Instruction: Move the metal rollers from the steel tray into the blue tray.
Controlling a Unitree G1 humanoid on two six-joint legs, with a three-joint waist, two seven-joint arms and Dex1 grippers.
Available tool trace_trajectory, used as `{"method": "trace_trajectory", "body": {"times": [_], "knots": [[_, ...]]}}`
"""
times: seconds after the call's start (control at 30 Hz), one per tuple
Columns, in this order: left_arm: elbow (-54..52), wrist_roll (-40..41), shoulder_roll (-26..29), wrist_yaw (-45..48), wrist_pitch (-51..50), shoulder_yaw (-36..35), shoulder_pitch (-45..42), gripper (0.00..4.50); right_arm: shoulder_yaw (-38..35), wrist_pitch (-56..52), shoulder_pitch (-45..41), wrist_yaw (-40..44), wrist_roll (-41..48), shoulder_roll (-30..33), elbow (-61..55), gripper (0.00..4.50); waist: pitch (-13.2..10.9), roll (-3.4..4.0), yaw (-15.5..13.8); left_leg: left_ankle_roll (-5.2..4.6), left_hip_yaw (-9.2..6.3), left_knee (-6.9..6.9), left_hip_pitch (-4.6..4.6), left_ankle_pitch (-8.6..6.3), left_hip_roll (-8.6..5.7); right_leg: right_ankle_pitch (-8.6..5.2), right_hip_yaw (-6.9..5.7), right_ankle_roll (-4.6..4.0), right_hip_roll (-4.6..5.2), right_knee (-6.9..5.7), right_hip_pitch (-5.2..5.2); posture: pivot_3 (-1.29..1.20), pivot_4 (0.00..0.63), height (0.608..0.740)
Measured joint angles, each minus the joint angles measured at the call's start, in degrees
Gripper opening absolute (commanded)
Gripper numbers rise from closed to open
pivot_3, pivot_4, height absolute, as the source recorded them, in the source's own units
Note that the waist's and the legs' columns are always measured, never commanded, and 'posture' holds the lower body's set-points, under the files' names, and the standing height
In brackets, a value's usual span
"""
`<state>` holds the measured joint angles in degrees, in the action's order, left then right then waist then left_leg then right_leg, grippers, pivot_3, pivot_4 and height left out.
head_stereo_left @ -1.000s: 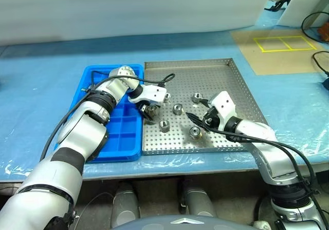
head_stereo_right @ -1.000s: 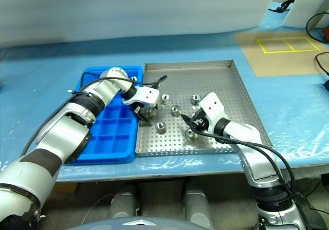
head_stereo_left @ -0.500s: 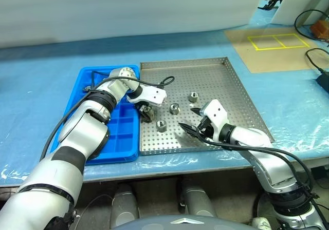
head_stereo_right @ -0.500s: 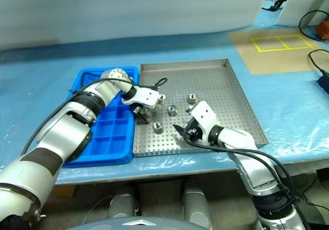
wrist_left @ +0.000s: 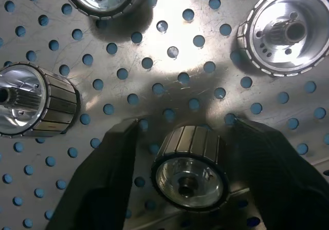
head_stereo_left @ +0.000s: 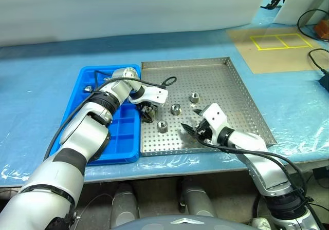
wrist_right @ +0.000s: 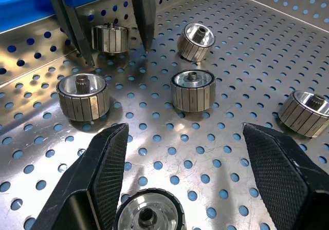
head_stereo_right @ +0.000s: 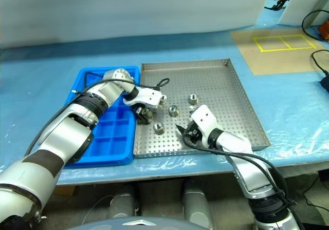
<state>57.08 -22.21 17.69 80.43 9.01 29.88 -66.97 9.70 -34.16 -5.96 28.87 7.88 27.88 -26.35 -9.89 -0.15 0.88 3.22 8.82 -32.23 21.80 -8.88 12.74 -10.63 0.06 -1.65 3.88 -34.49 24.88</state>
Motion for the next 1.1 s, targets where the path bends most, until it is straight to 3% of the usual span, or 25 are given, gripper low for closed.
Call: {"method": "trace_trajectory", "body": {"times": [0.03,0.43,0.73,0.93,1.1], "knots": [[-0.2,-0.2,0.1,-0.1,0.0,0.0,0.1,1.90,0.0,0.0,0.0,-0.2,-0.1,0.0,0.0,3.70,0.0,0.00,0.0,0.00,0.00,0.00,-0.01,0.00,0.00,-0.12,0.00,0.20,0.00,0.00,-0.01,-0.42,0.150,0.740],[-3.1,0.6,1.4,-0.2,1.1,-0.6,1.8,1.90,0.1,-1.0,-2.1,-1.1,-0.2,-0.7,0.0,3.70,0.0,0.00,0.0,0.01,0.00,0.01,-0.02,0.01,0.00,-0.18,0.00,0.31,0.01,-0.02,-0.02,-0.40,0.150,0.740],[-10.9,11.4,2.9,4.8,1.1,-7.4,3.7,1.90,0.2,-1.5,-3.4,-0.5,-0.2,-0.7,0.0,3.70,0.0,-0.01,-0.1,0.01,0.00,0.03,0.17,0.01,-0.01,0.05,-0.01,-0.09,0.04,-0.02,0.17,-0.37,0.150,0.740],[-17.4,17.8,7.8,7.9,1.5,-11.5,5.3,1.90,0.1,-1.4,-6.6,3.2,1.4,0.7,0.1,3.70,0.0,0.00,-0.1,0.03,0.03,0.03,0.16,0.01,-0.01,0.05,0.00,-0.08,0.05,-0.06,0.19,-0.32,0.150,0.740],[-24.3,22.1,13.9,10.0,-2.3,-14.5,7.7,1.90,-0.7,-1.5,-13.5,11.5,6.8,2.8,1.8,3.70,-0.1,0.04,-0.1,0.06,0.05,0.04,0.14,0.04,0.02,0.06,0.00,-0.11,0.05,-0.19,0.26,-0.21,0.150,0.740]]}}
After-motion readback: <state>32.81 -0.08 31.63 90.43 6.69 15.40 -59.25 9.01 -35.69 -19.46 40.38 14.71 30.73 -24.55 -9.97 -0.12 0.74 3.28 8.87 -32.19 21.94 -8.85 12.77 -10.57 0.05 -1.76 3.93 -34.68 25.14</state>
